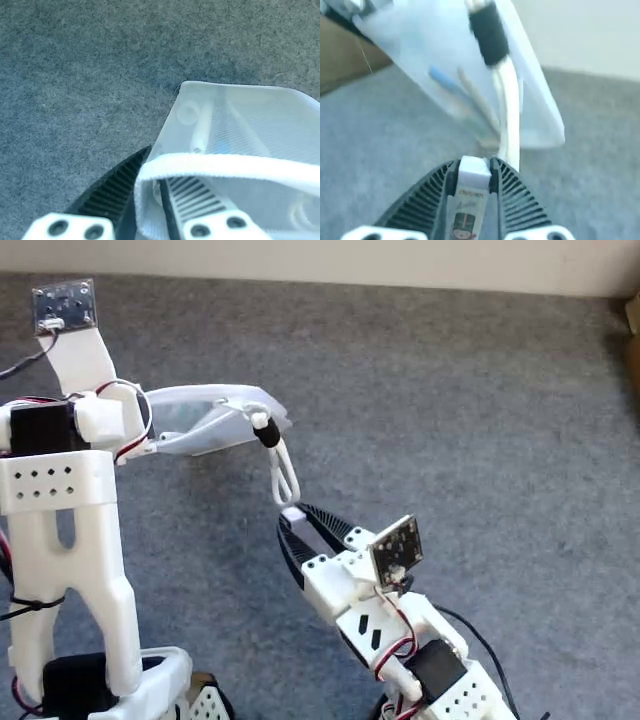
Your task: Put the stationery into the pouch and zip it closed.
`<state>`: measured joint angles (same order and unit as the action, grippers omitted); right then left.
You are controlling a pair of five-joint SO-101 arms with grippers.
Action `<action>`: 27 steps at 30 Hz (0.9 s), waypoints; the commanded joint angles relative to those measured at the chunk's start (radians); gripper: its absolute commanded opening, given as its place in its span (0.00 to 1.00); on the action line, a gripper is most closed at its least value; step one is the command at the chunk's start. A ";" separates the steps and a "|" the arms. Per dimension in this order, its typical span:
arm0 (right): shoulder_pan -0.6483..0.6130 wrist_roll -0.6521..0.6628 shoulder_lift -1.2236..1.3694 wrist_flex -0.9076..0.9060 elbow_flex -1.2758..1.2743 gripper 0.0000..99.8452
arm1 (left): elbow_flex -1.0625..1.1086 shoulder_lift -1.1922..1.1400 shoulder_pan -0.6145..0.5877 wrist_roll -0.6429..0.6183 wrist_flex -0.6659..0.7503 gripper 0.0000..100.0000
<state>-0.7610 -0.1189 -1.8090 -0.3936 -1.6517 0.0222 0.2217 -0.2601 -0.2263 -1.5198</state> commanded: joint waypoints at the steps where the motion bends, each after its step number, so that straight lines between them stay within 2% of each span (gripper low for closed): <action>1: -0.004 0.054 -0.008 0.117 0.050 0.00 | 0.033 -0.021 -0.007 -0.008 0.009 0.01; 4: -0.005 0.166 -0.008 0.205 0.101 0.00 | 0.031 -0.021 -0.007 -0.008 0.009 0.01; 6: -0.015 0.196 0.001 0.272 0.127 0.00 | 0.031 -0.021 -0.007 -0.008 0.009 0.01; 15: -0.180 0.382 0.016 0.460 0.257 0.00 | 0.031 -0.021 -0.007 -0.008 0.009 0.01; 21: -0.200 0.471 0.193 0.644 0.260 0.00 | 0.031 -0.021 -0.007 -0.008 0.009 0.01; 27: -0.197 0.480 0.469 0.903 0.320 0.00 | 0.033 -0.021 -0.007 -0.008 0.009 0.01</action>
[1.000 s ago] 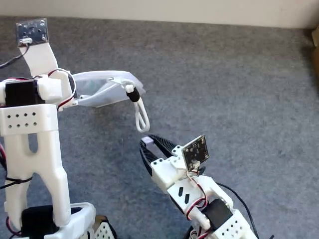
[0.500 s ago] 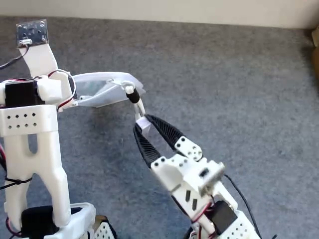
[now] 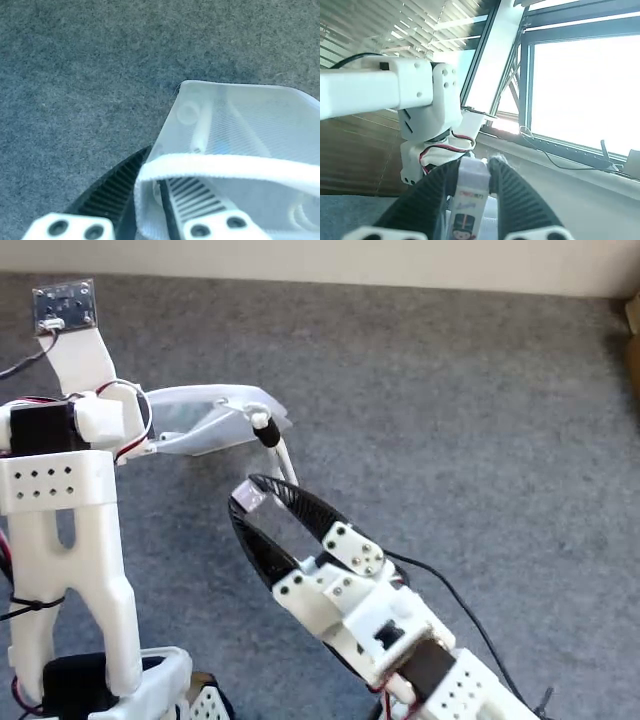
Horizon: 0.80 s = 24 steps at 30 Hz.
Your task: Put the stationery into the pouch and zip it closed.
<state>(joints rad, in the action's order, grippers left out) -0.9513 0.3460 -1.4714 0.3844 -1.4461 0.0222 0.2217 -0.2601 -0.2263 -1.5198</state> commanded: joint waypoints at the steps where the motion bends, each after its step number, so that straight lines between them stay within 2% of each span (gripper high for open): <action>1: -0.007 0.014 0.179 0.156 0.143 0.00 | 0.033 -0.021 -0.007 -0.008 0.009 0.01; 14: -0.004 0.014 0.691 0.317 0.512 0.00 | 0.035 -0.021 -0.007 -0.008 0.009 0.01; 24: 0.130 0.012 0.938 0.449 0.558 0.00 | 0.035 -0.021 -0.007 -0.008 0.009 0.01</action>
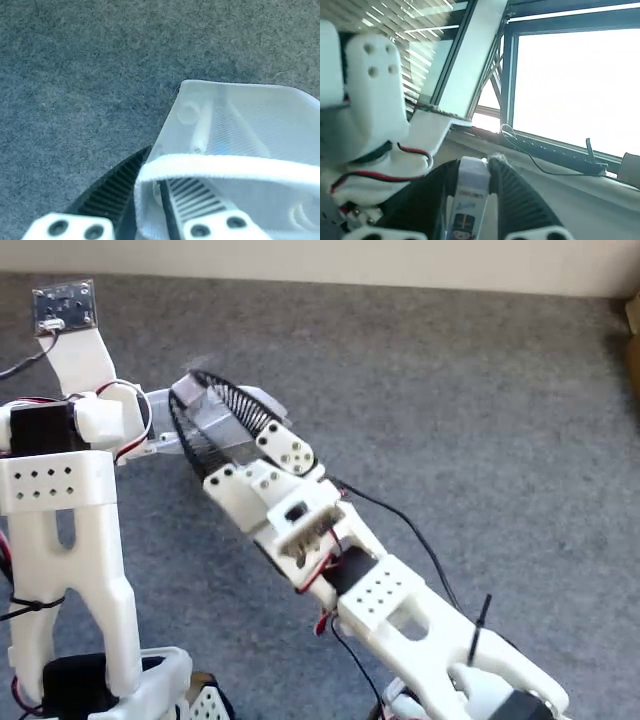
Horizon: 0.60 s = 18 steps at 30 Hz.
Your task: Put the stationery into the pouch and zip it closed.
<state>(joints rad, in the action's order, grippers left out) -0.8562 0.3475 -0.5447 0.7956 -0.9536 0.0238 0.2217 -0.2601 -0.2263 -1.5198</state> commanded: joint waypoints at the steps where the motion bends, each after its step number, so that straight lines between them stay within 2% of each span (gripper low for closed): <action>1: 0.039 0.011 0.021 0.038 0.065 0.00 | 0.033 -0.021 -0.007 -0.008 0.009 0.01; 18: 0.019 0.009 0.041 0.028 -0.116 0.00 | 0.038 -0.021 -0.007 -0.008 0.025 0.01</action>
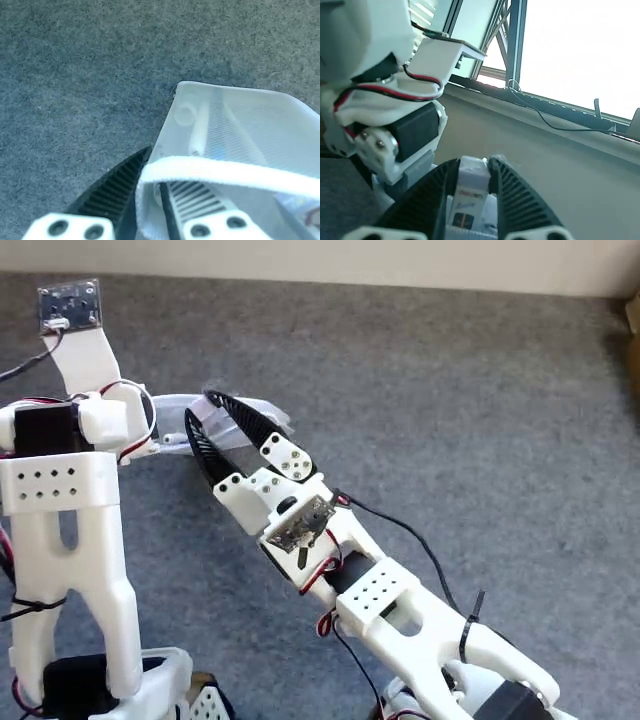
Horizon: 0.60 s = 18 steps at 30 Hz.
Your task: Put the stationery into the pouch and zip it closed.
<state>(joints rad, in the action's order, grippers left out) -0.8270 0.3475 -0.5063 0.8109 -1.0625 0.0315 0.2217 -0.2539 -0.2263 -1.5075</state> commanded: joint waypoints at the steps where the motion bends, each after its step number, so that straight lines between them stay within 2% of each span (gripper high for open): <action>1: -0.012 0.011 0.002 0.013 -0.016 0.00 | 0.030 -0.021 -0.013 -0.008 0.012 0.01; 4: -0.024 0.012 0.001 0.013 -0.033 0.01 | 0.030 -0.021 -0.013 -0.008 0.012 0.01; 10: -0.027 0.011 -0.010 -0.071 -0.077 0.20 | 0.030 -0.021 -0.013 -0.008 0.012 0.01; 18: -0.061 0.011 -0.074 -0.107 -0.091 0.21 | 0.030 -0.021 -0.013 -0.008 0.012 0.01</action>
<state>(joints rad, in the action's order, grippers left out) -0.8623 0.3506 -0.5294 0.7480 -1.1347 0.0330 0.2217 -0.2524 -0.2279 -1.5075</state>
